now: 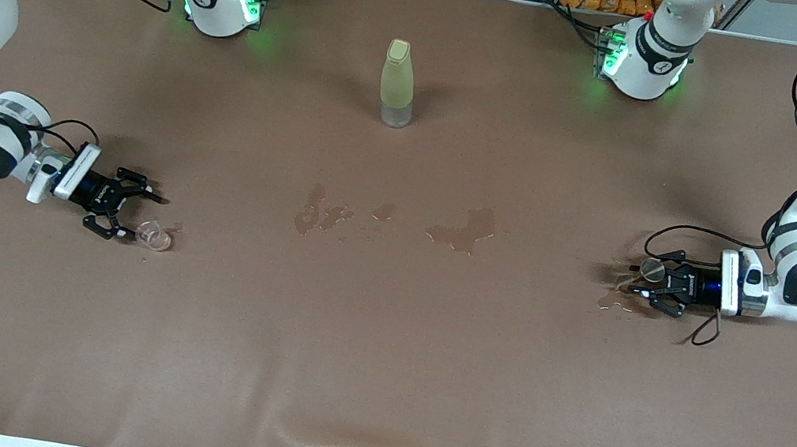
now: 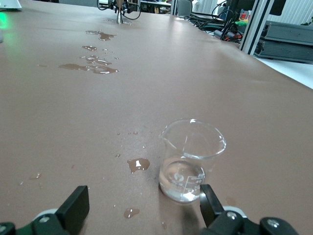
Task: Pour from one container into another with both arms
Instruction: 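Close the right gripper on the beaker while the left gripper grasps the jigger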
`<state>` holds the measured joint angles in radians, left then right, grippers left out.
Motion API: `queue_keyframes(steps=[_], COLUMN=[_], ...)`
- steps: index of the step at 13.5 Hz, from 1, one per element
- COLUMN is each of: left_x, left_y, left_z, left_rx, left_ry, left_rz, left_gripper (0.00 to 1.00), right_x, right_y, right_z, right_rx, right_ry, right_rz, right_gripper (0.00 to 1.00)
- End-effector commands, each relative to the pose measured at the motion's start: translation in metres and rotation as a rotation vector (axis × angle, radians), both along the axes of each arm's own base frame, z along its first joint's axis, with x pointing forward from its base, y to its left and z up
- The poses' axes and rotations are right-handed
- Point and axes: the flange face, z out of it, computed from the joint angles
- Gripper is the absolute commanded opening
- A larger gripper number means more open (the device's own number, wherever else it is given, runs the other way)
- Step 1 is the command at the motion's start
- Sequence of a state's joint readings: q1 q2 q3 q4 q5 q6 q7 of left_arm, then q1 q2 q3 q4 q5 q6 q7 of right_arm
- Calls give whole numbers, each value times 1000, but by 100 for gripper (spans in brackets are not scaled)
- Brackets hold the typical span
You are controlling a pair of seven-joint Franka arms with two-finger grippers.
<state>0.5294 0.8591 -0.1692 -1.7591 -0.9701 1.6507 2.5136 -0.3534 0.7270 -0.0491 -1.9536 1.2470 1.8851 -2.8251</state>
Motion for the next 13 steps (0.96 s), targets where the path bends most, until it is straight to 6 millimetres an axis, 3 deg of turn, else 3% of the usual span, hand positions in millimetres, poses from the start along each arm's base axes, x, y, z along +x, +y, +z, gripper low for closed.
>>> queue_keyframes(steps=[1,5,11,13], left_x=[6,18,46,52], left_y=[1,1,-38,-43], left_z=[10,23,66,79], left_rx=[-9,10,-26,-28], left_ry=[-34,-54,24,8], left_rz=[6,-4,4,10], left_gripper=[0,0,0,0], right_x=[-6,-4,3,4], right_y=[2,10,26,32], right_z=[-18,-24,-26,-28], right_rx=[-6,5,21,24], right_ry=[-241,-270,-279,-277], right_rz=[46,31,1,0], right_gripper=[100,100,100,100])
